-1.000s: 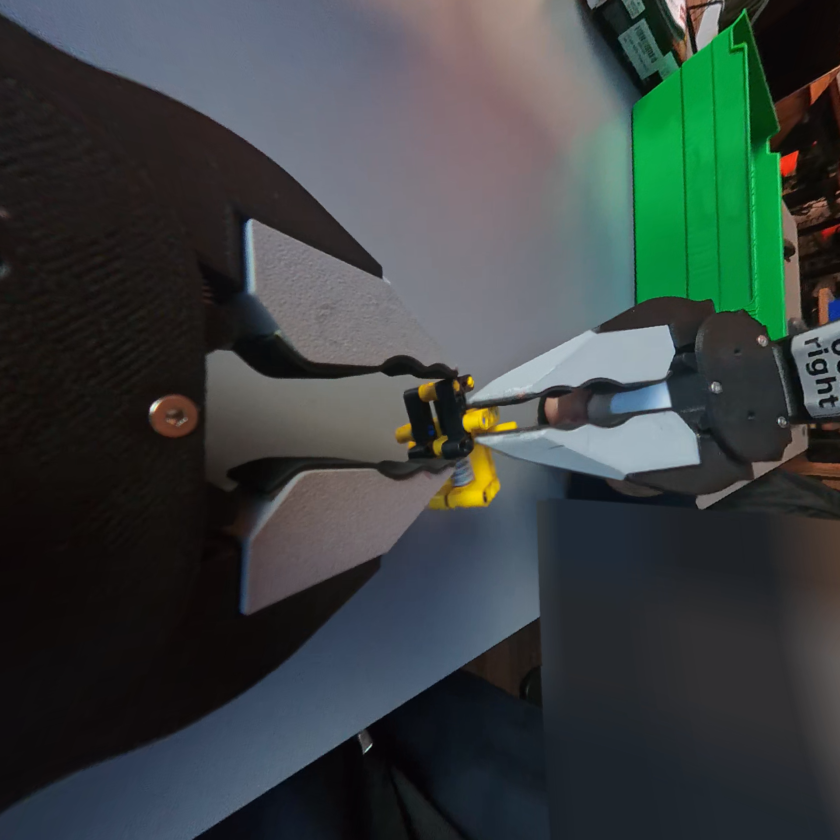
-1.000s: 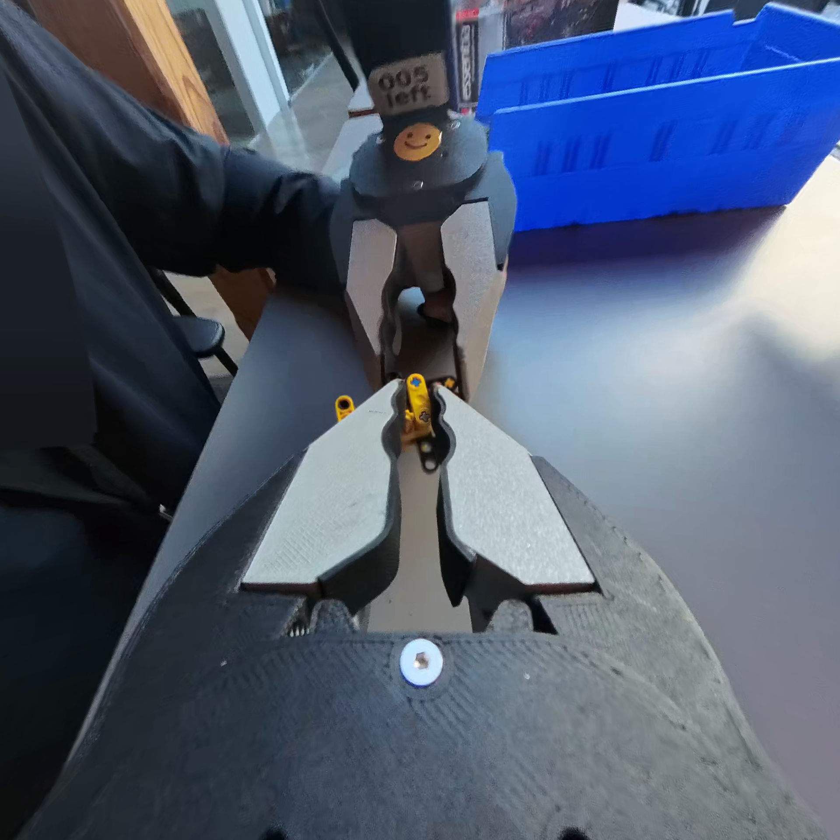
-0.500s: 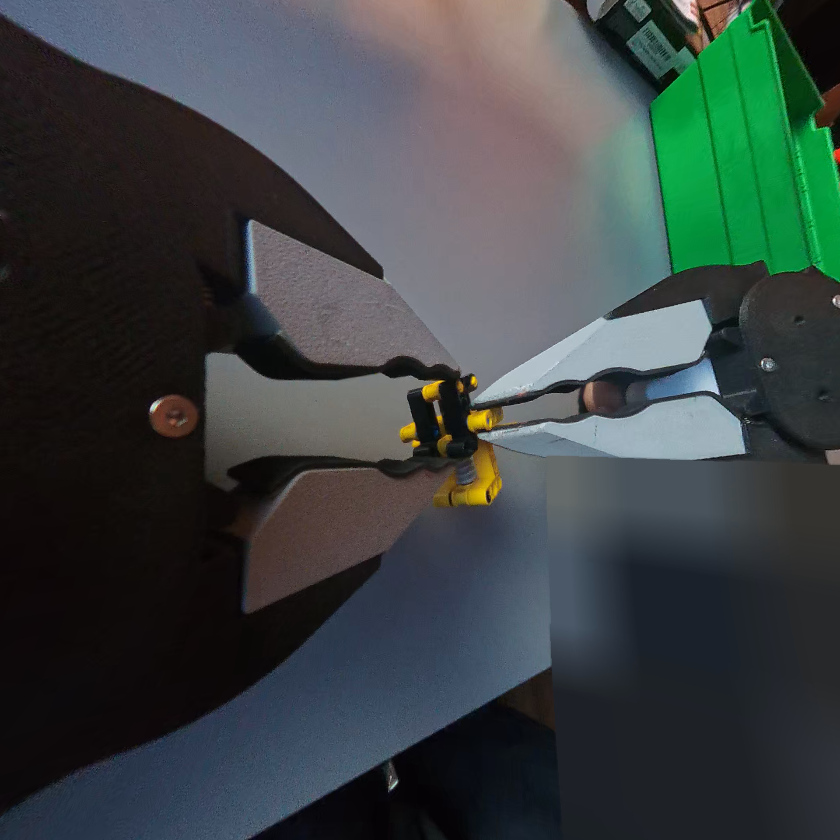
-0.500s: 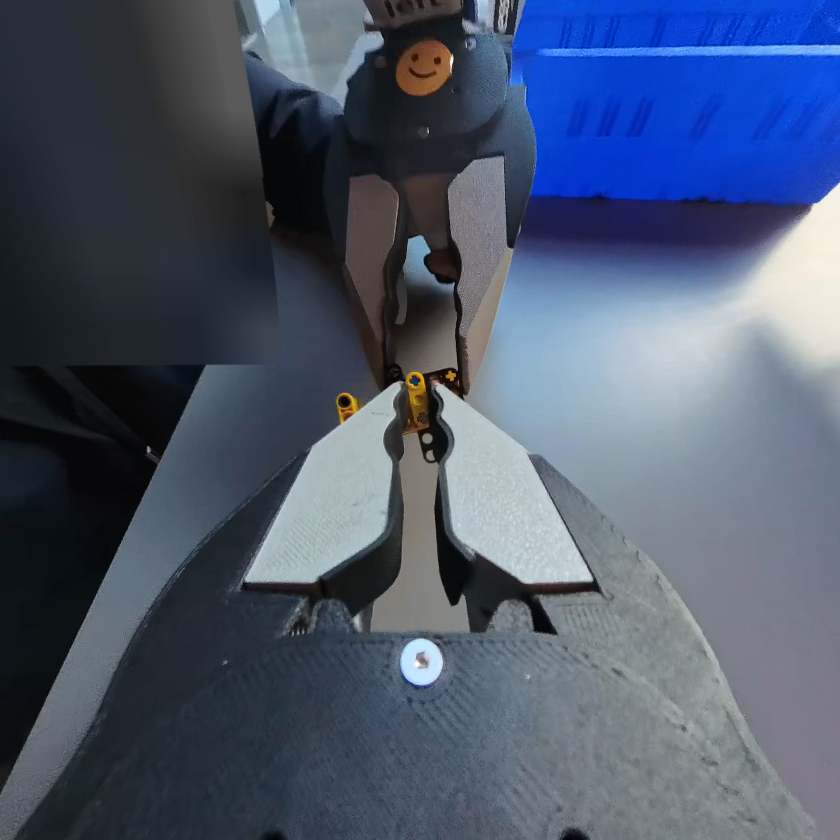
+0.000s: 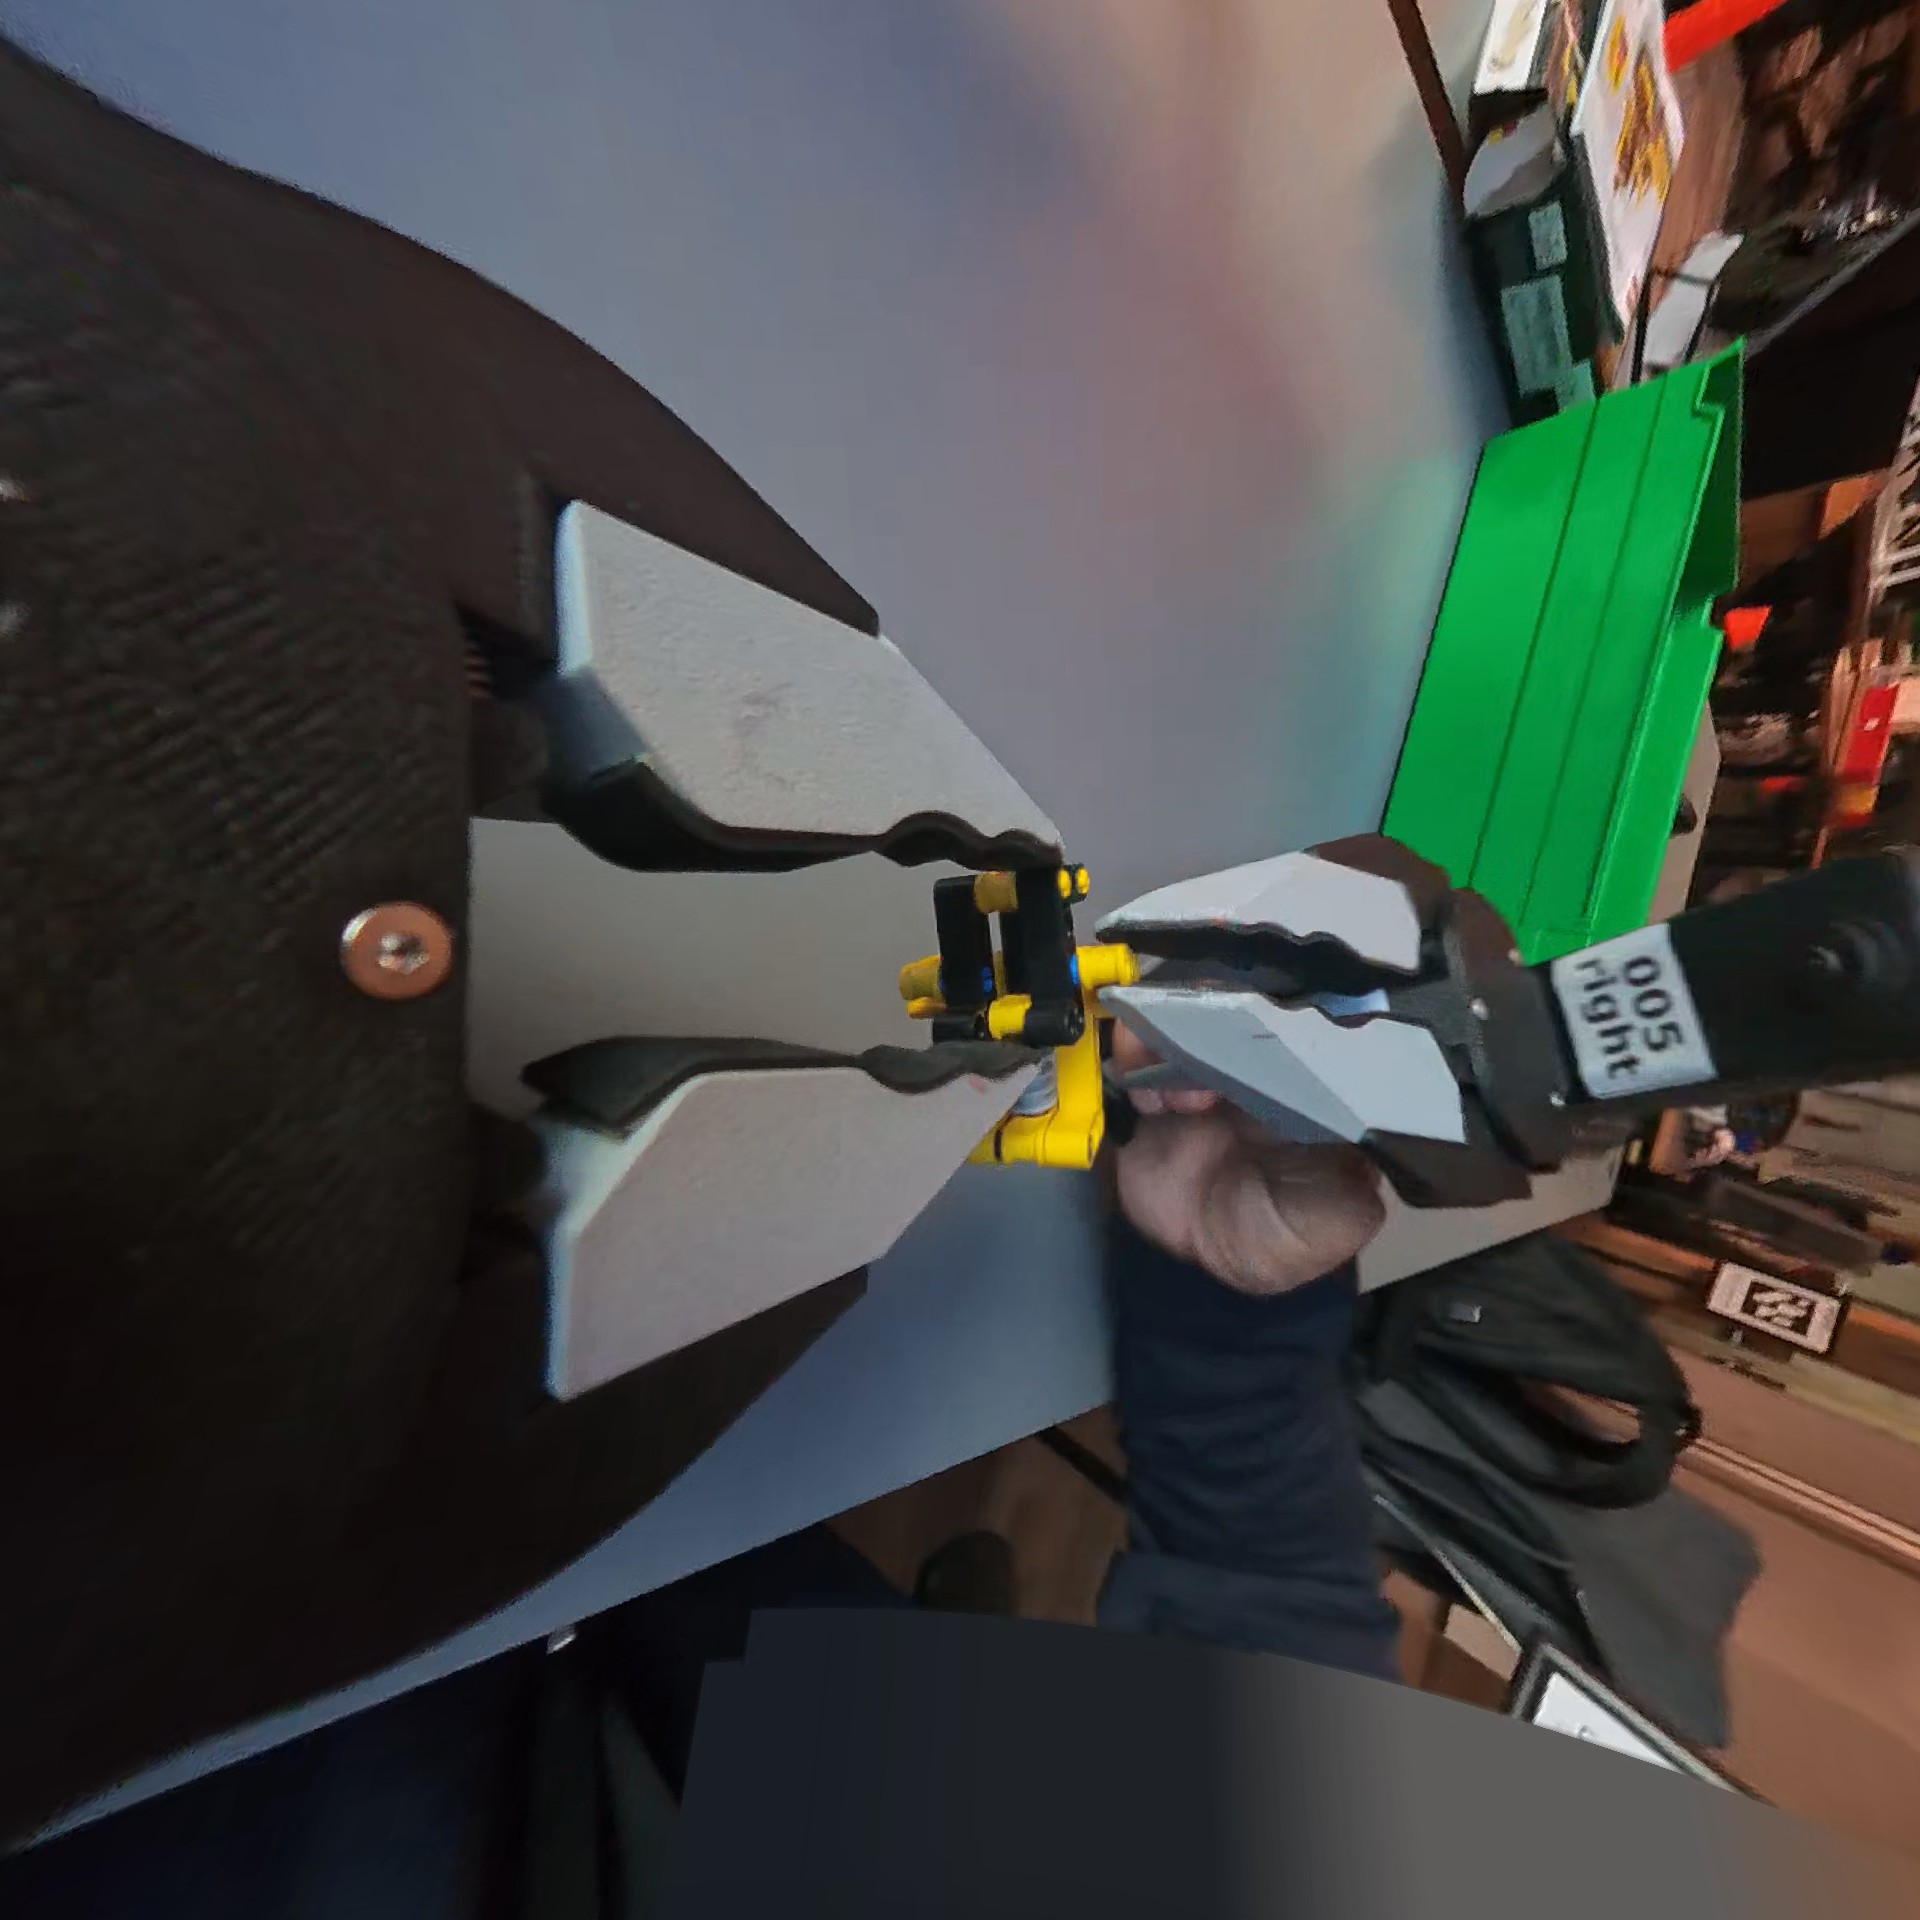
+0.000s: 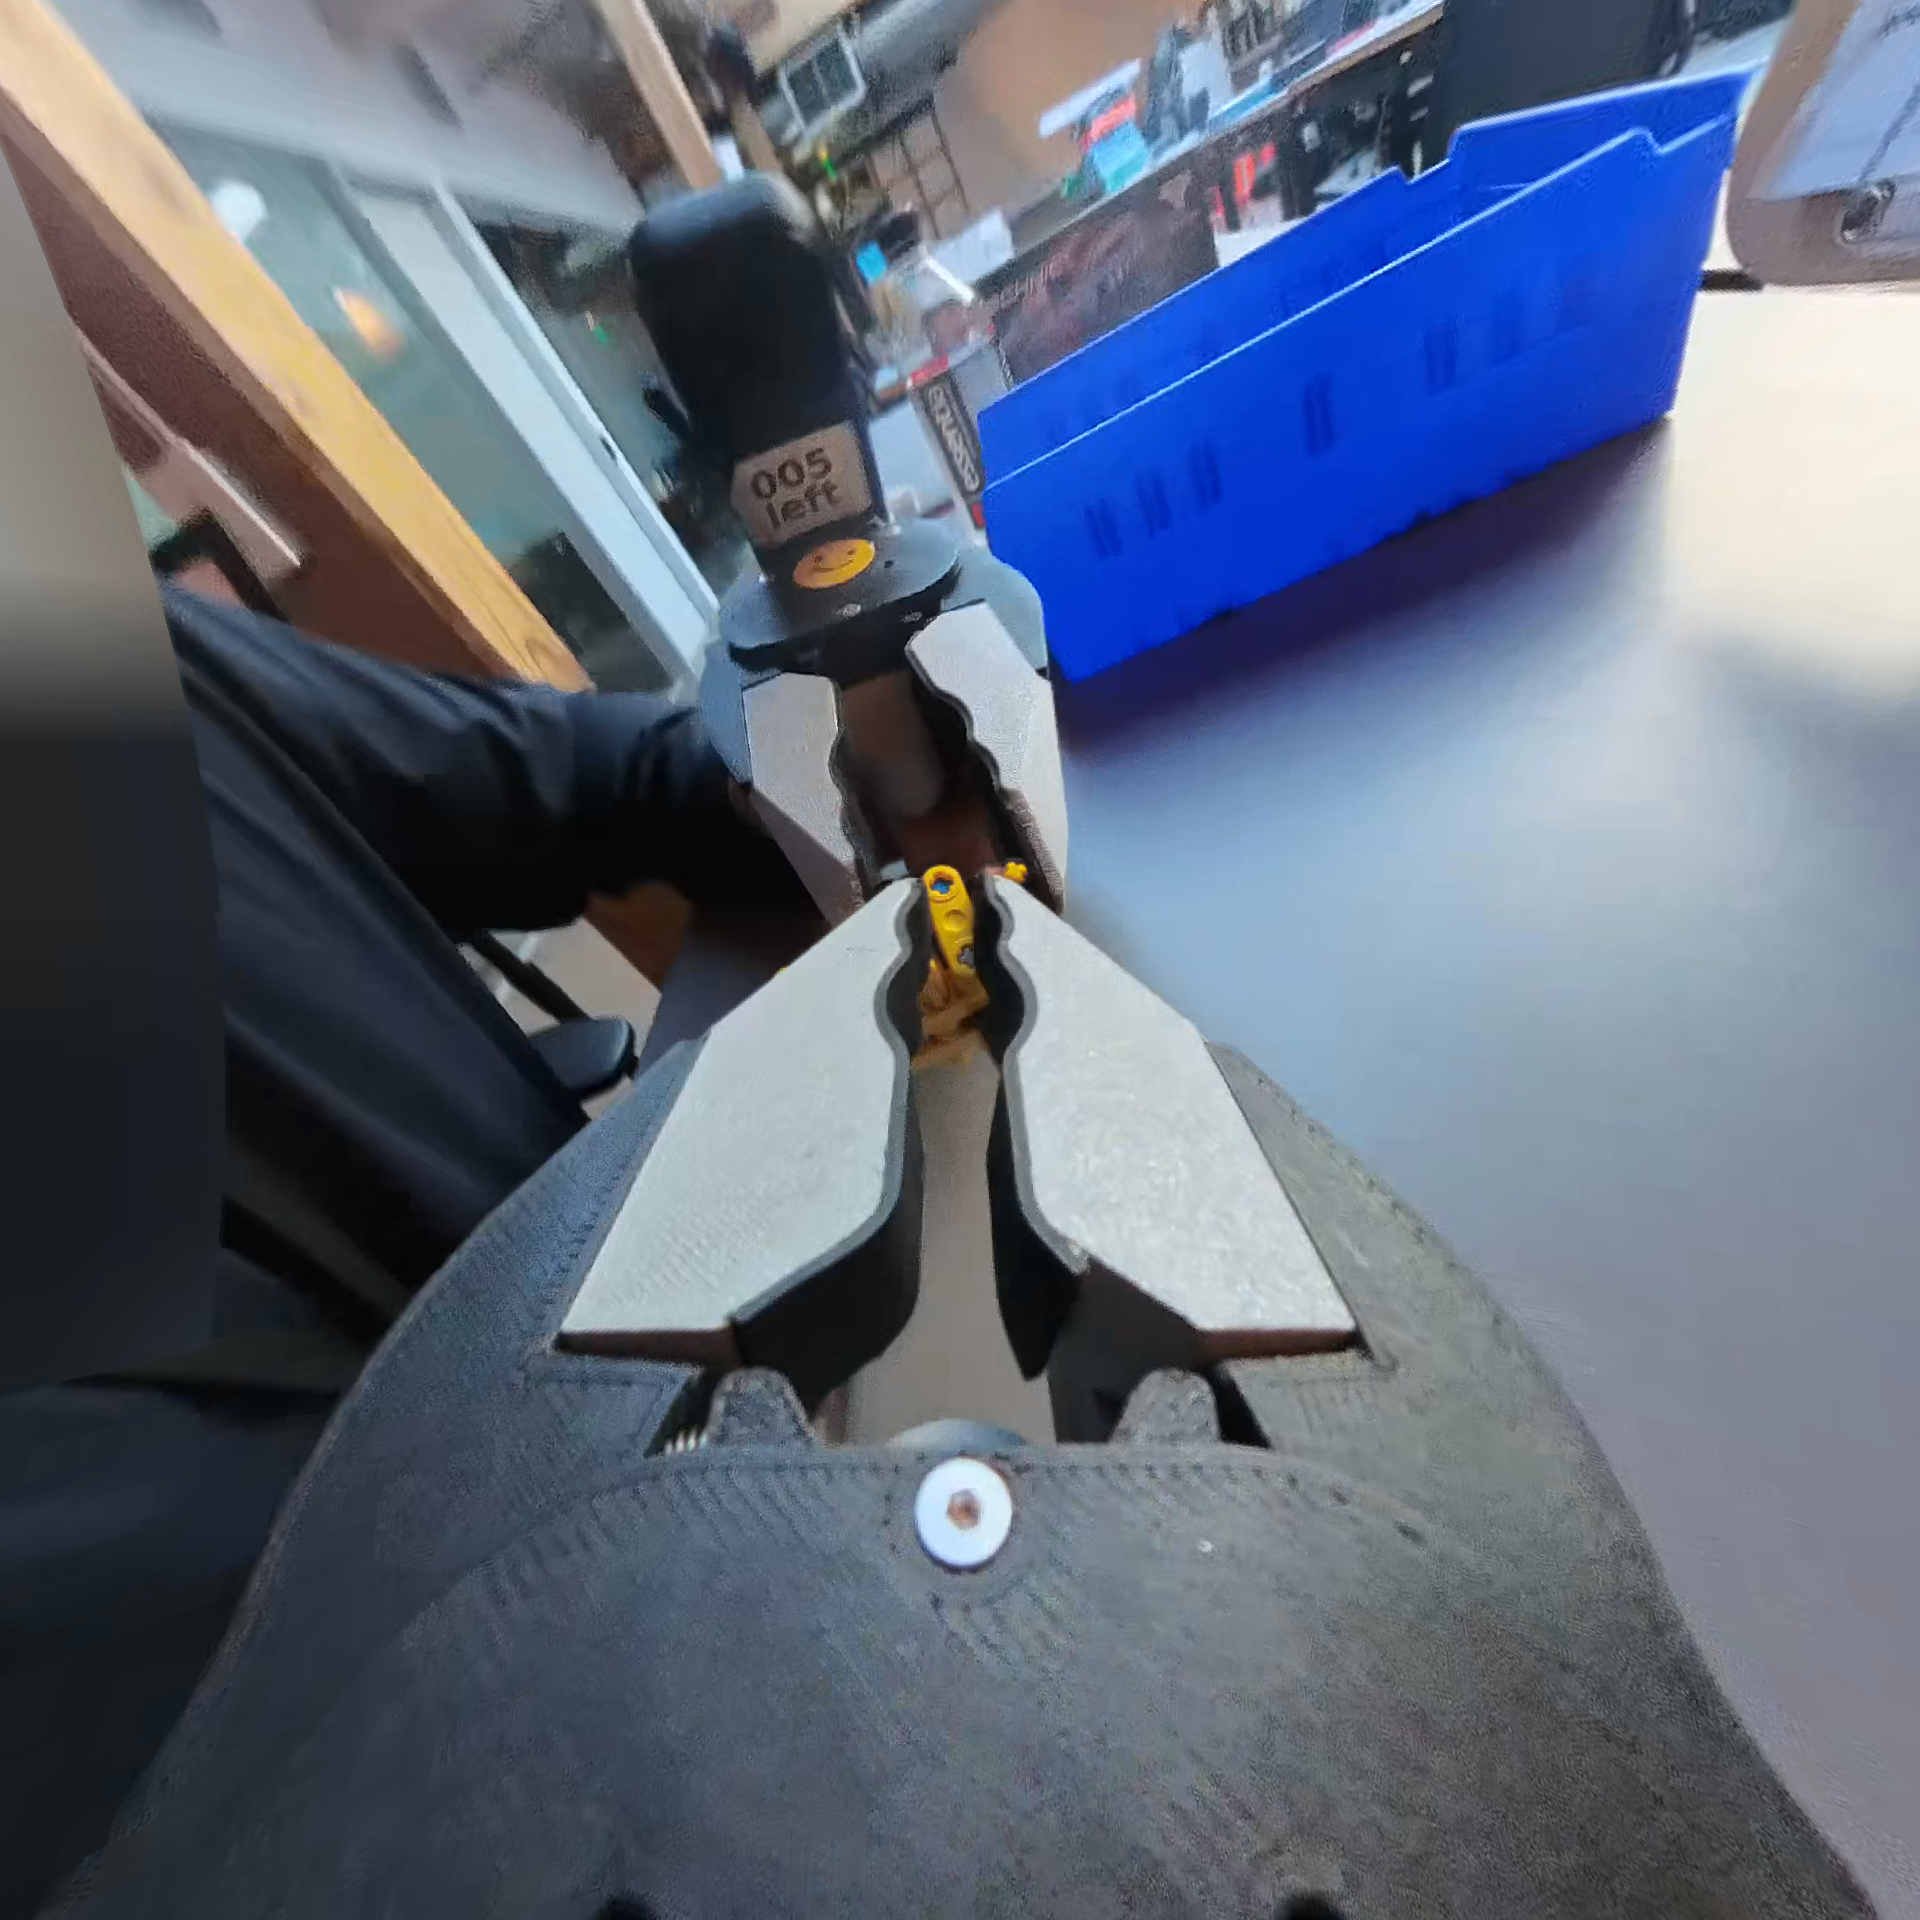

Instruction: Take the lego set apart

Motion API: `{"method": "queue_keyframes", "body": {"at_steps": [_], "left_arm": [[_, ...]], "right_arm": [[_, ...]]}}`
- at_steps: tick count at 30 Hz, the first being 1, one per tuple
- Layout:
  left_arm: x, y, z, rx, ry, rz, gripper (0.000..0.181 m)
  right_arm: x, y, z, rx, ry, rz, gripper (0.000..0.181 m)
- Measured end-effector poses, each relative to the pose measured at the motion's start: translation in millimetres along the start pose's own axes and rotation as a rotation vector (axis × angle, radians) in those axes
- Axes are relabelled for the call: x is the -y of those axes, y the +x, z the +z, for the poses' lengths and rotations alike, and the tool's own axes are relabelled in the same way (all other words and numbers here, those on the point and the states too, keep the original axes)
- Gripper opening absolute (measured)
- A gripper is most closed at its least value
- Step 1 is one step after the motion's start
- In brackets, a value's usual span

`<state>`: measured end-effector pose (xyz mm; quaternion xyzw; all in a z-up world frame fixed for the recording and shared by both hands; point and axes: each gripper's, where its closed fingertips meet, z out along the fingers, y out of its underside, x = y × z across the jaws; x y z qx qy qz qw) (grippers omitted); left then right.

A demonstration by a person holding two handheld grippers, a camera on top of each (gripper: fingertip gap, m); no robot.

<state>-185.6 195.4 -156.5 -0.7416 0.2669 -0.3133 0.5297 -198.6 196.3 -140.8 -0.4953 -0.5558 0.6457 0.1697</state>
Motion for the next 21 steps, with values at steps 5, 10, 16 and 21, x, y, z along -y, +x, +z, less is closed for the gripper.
{"method": "queue_keyframes", "body": {"at_steps": [5, 10, 16, 21], "left_arm": [[4, -12, -3, 0.028, 0.027, -0.058, 0.031], [-16, -7, 7, 0.0, -0.079, -0.107, 0.03], [-16, -10, 11, 0.002, -0.091, -0.076, 0.031], [-35, -11, 10, 0.095, -0.236, 0.159, 0.031]], "right_arm": [[9, 9, 3, -0.002, 0.063, 0.071, 0.004], [67, 44, -78, -0.093, 0.422, 0.1, 0.0], [24, -1, -39, 0.12, 0.002, -0.024, 0.015], [-19, 4, -19, -0.021, -0.29, -0.264, 0.019]]}}
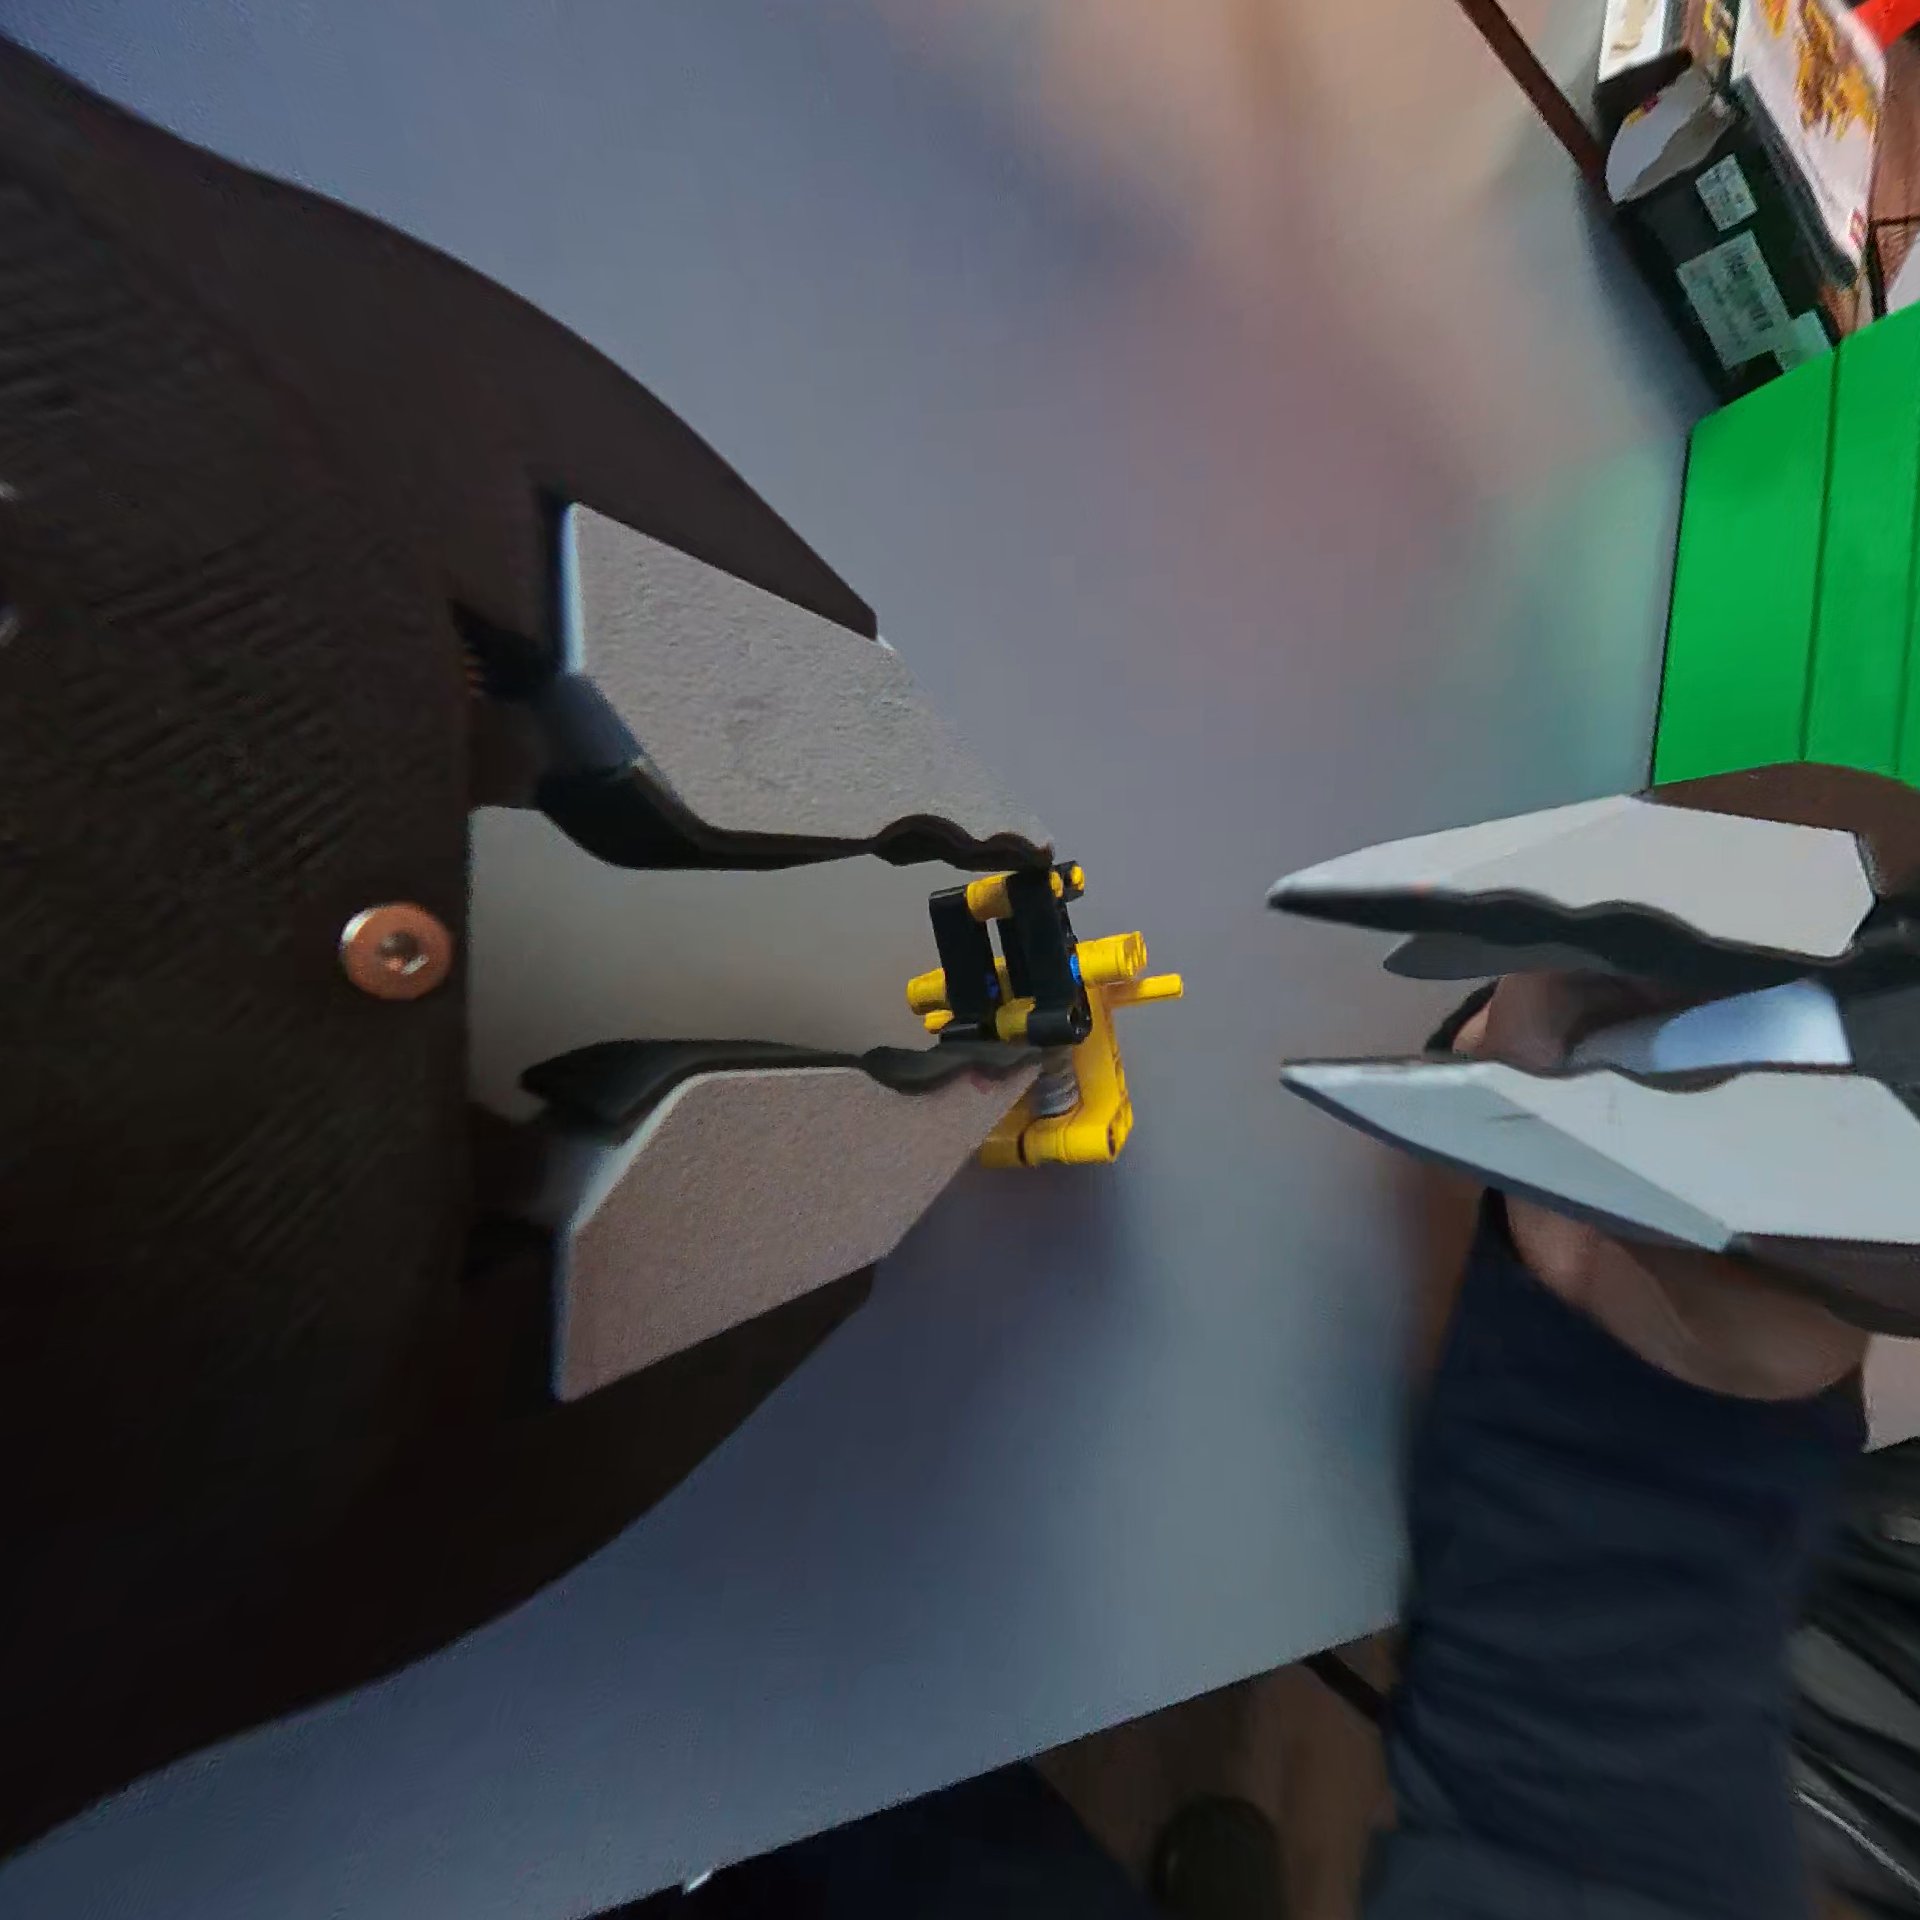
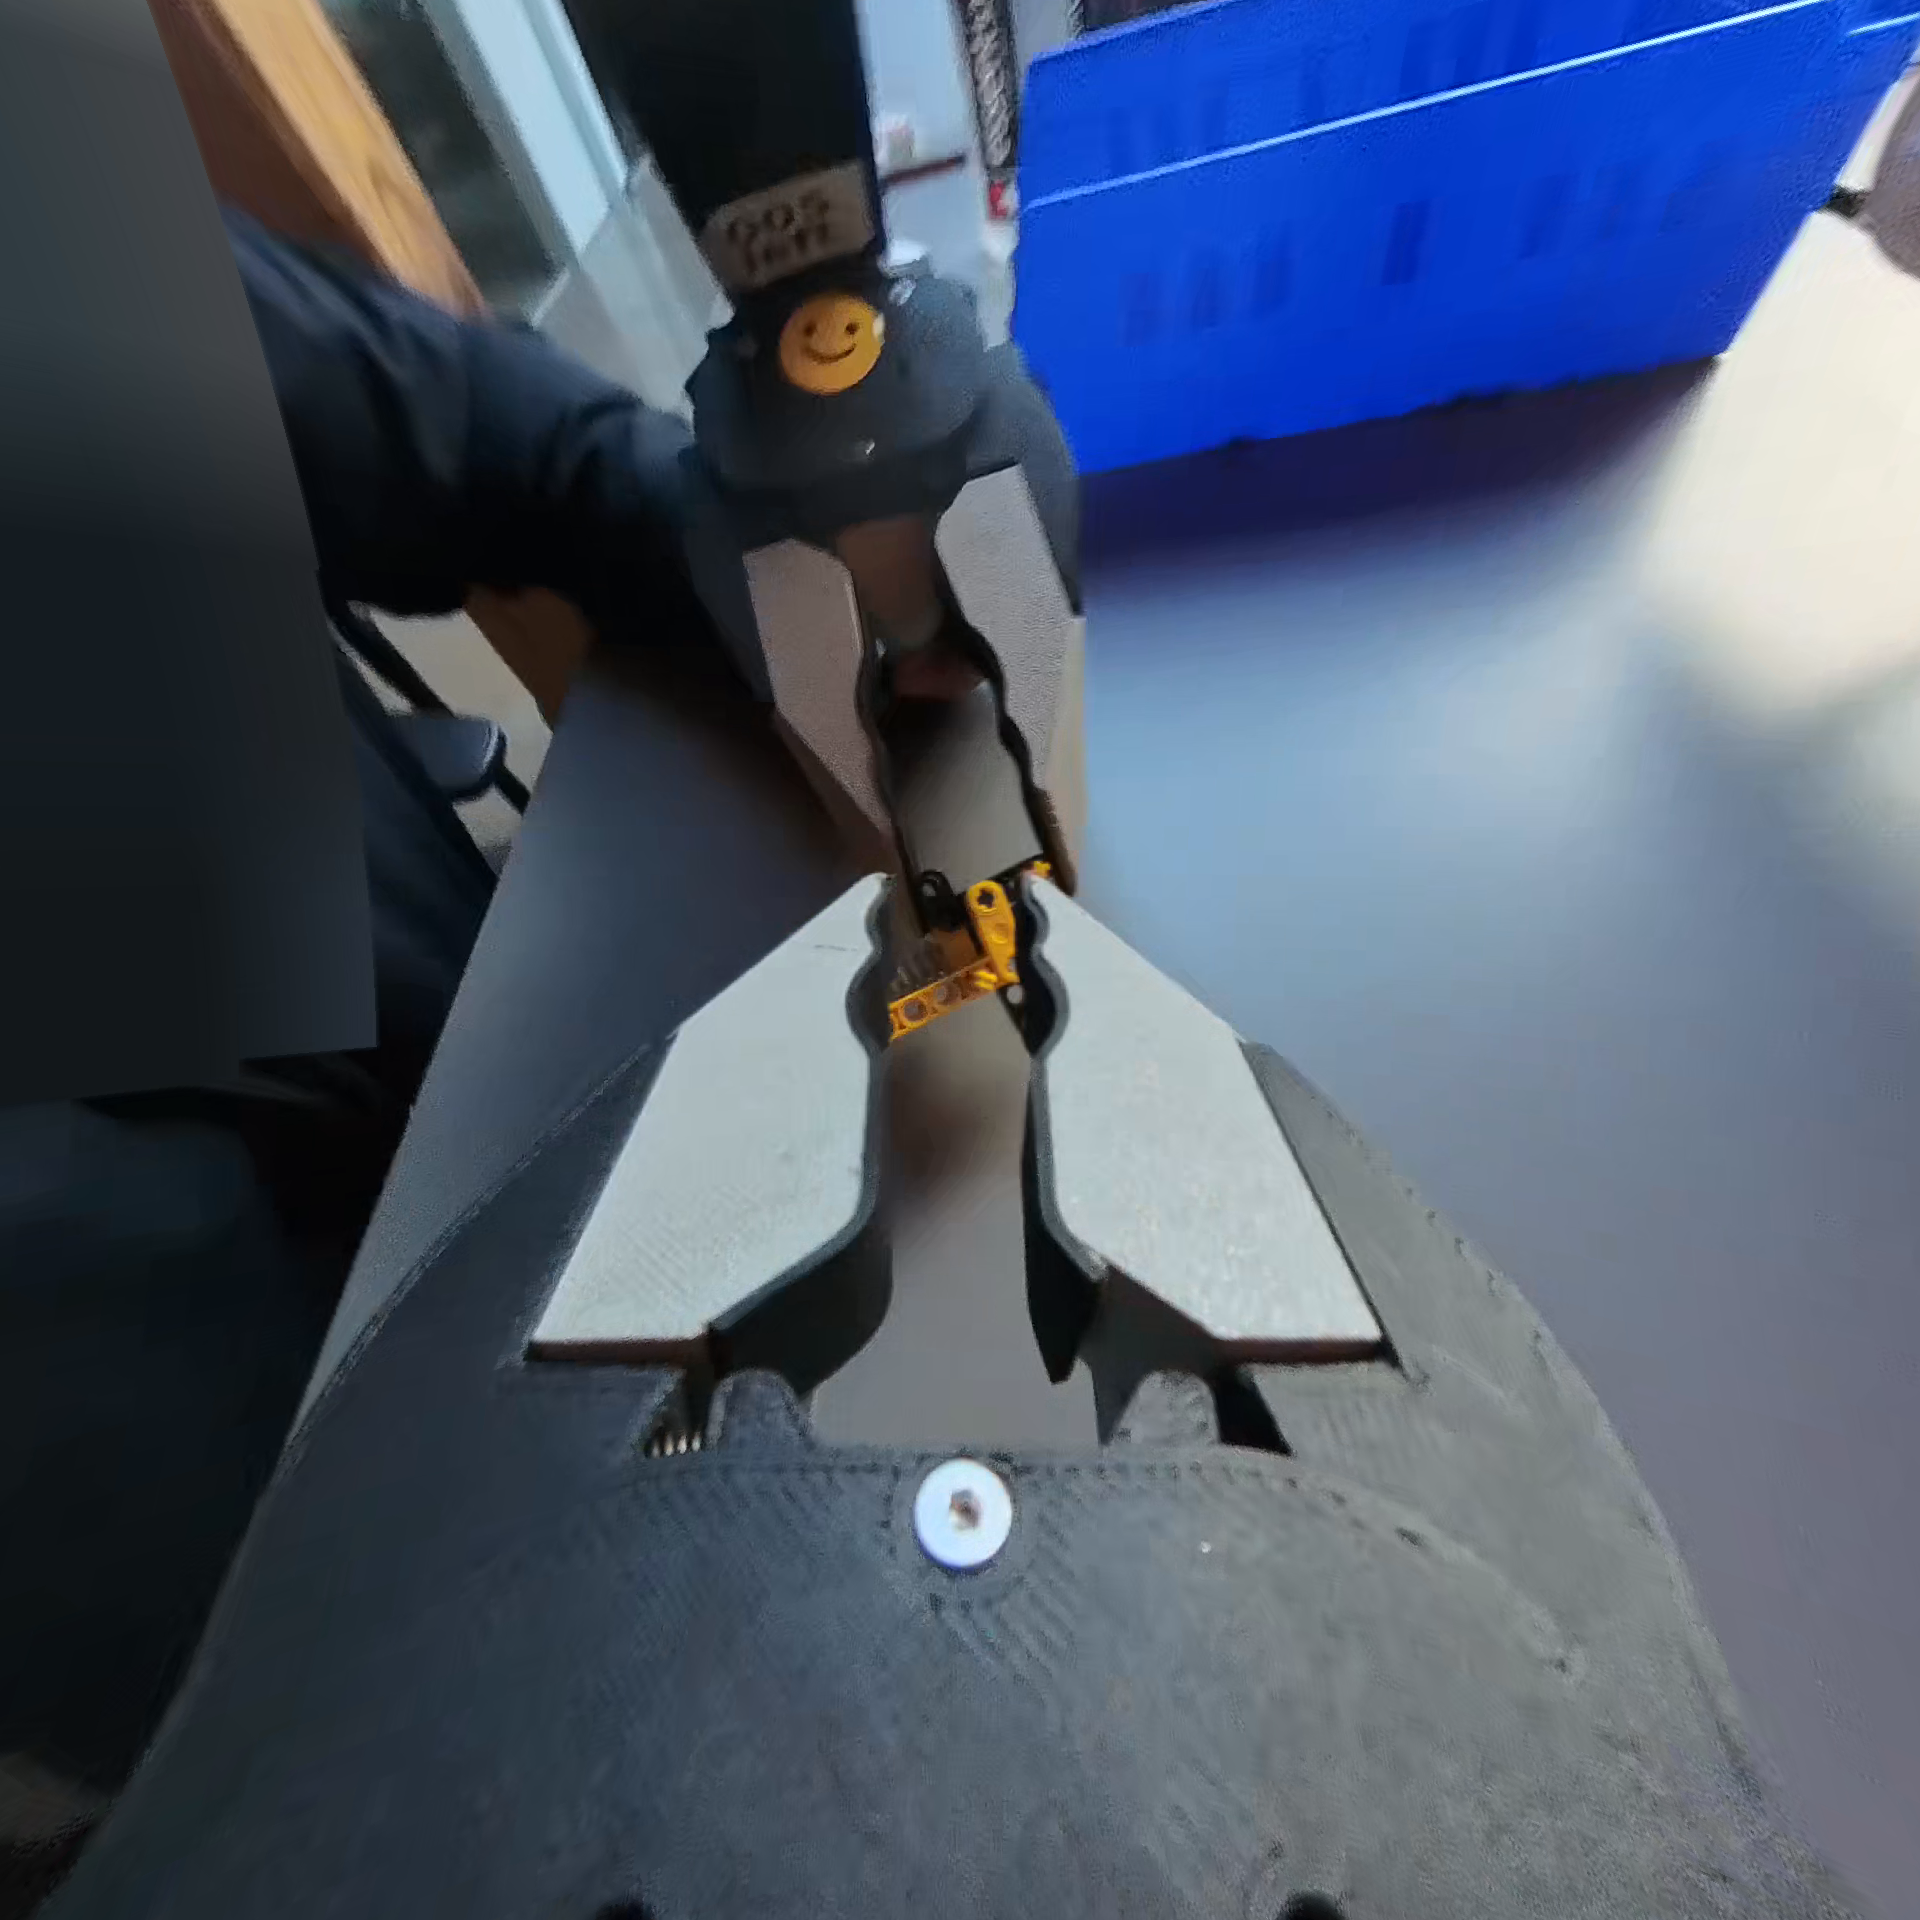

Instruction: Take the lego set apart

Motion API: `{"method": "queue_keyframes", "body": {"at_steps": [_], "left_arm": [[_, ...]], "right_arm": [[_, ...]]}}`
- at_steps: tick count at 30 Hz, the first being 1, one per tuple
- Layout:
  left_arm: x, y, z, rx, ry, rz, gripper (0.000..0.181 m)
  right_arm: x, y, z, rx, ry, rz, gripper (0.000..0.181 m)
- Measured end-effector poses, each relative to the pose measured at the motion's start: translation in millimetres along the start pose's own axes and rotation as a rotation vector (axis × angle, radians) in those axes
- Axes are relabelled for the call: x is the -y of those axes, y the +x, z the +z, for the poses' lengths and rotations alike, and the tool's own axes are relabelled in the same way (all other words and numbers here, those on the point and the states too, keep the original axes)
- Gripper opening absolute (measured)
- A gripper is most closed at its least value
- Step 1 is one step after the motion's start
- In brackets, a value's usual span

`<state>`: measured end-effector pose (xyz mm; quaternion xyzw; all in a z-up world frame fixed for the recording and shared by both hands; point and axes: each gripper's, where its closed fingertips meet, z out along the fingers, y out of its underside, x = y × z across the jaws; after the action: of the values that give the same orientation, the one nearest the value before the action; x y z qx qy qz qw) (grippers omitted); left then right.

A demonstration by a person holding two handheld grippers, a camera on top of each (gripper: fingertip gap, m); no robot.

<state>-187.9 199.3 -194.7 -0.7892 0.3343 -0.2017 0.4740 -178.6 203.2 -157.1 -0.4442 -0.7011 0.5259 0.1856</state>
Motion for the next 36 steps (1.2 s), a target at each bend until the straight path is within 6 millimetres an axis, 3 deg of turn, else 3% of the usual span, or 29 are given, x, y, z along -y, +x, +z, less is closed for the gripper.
{"method": "queue_keyframes", "body": {"at_steps": [2, 5, 14, 17, 20, 23, 26, 34, 36], "left_arm": [[2, 3, 0, -0.016, 0.012, -0.012, 0.031], [0, 5, -1, -0.046, 0.008, -0.019, 0.031], [-10, 14, 3, -0.04, -0.066, 0.138, 0.031], [-12, 11, 2, -0.044, -0.072, 0.092, 0.031], [-19, 25, 9, -0.128, -0.135, 0.031, 0.036], [-23, 17, 7, -0.055, -0.148, 0.101, 0.032], [-21, 17, 9, -0.057, -0.142, 0.046, 0.033], [-15, 28, 21, -0.063, -0.133, 0.067, 0.033], [-18, 24, 21, -0.034, -0.152, 0.066, 0.033]], "right_arm": [[-10, -6, 12, 0.005, -0.085, -0.057, 0.018], [-18, 6, 19, -0.12, -0.165, -0.183, 0.008], [-41, -6, 31, -0.041, -0.309, -0.306, 0.005], [-41, -2, 33, -0.082, -0.285, -0.317, 0.005], [-36, -19, 51, -0.058, -0.256, -0.34, 0.005], [-35, -12, 52, -0.124, -0.265, -0.346, 0.004], [-37, -11, 46, -0.134, -0.278, -0.333, 0.004], [-44, -14, 32, -0.173, -0.305, -0.394, 0.005], [-39, -6, 15, -0.194, -0.265, -0.329, 0.005]]}}
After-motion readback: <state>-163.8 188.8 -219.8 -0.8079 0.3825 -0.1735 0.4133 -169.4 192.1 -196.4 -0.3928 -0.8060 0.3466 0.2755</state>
